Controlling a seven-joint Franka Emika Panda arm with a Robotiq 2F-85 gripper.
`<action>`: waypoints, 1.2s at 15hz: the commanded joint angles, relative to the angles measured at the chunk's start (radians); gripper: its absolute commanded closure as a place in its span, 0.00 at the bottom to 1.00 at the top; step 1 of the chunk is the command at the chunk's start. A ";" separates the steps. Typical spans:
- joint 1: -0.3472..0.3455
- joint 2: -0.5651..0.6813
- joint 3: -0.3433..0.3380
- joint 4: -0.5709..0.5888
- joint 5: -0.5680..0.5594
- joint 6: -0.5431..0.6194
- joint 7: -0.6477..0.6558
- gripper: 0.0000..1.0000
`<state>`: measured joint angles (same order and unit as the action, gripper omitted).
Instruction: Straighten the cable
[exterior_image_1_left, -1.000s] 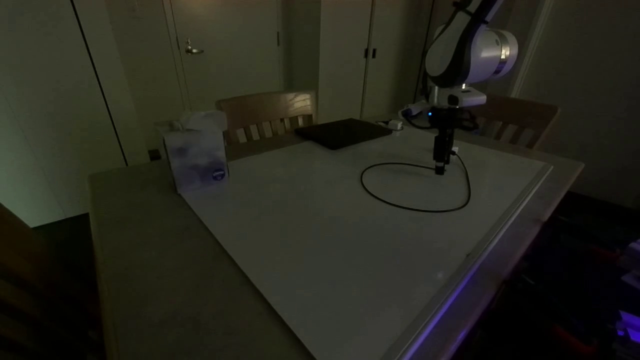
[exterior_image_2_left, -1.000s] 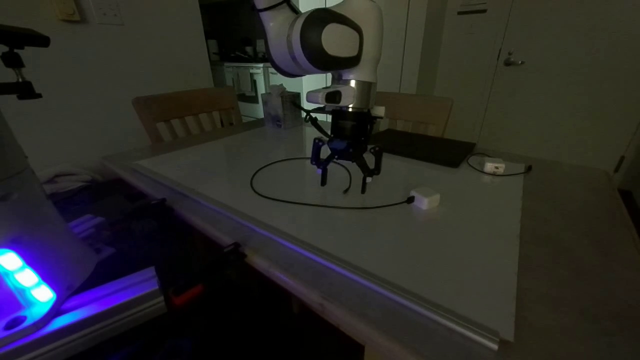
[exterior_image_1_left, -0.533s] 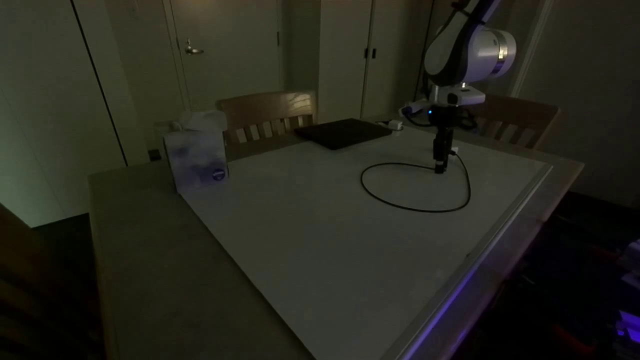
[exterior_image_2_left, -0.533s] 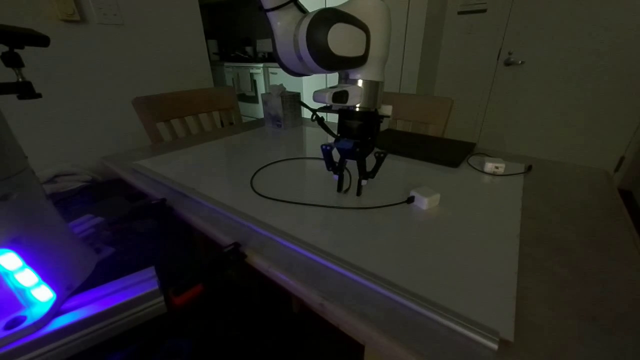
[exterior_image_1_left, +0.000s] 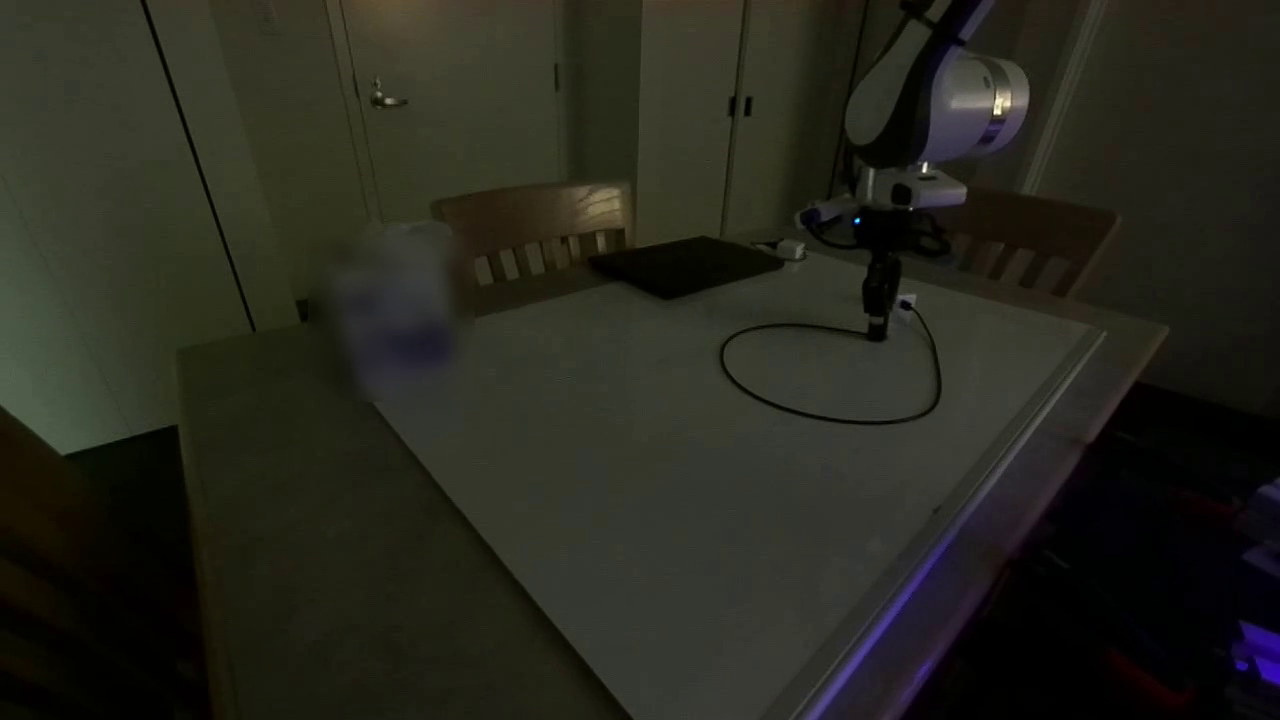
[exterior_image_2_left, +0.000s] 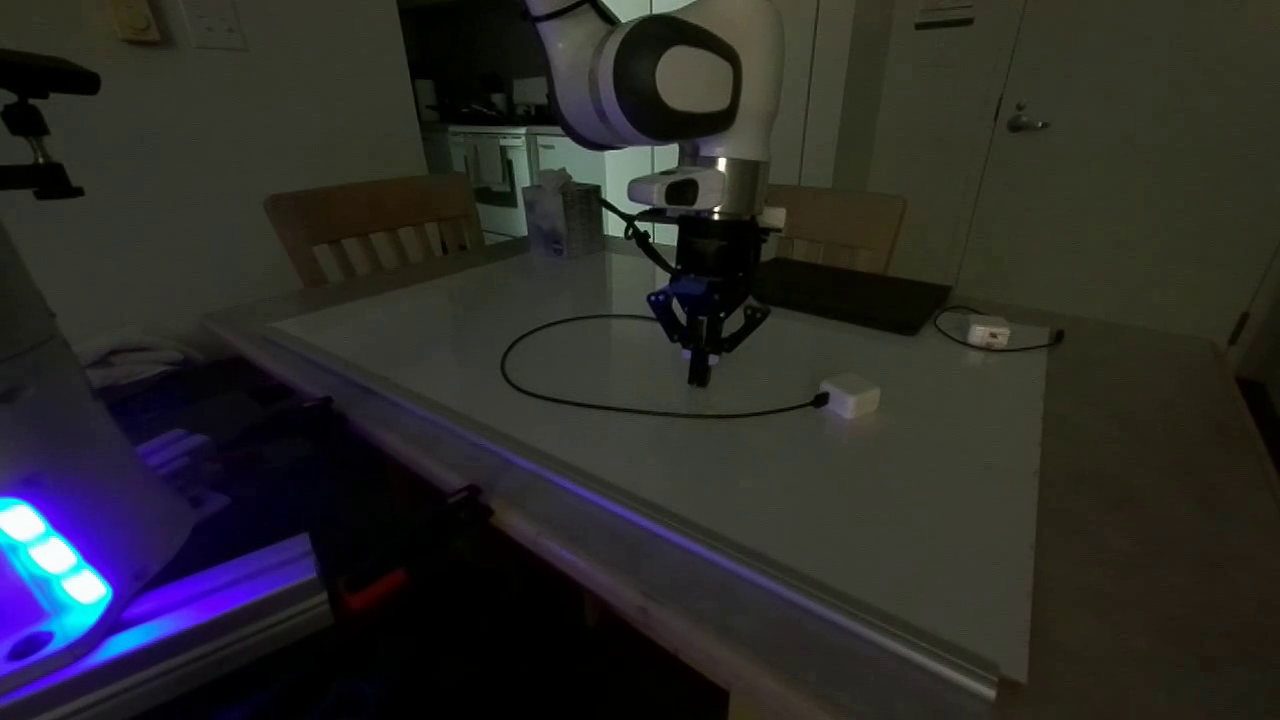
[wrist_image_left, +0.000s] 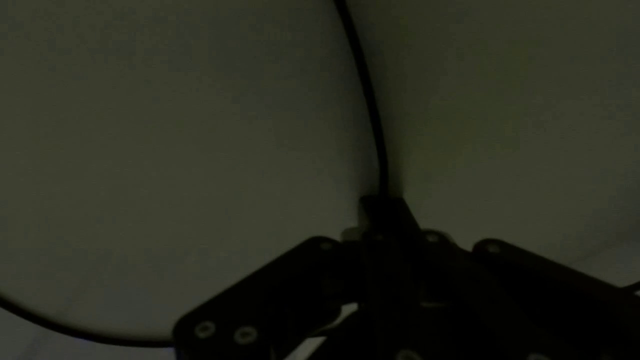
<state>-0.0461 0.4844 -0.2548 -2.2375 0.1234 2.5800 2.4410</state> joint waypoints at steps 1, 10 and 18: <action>-0.020 -0.005 0.029 -0.005 0.001 0.019 -0.087 0.98; 0.016 -0.006 0.032 0.004 -0.020 0.000 -0.233 0.94; 0.123 0.002 -0.026 0.033 -0.226 -0.028 -0.215 0.98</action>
<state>0.0066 0.4776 -0.2431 -2.2306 -0.0001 2.5824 2.2180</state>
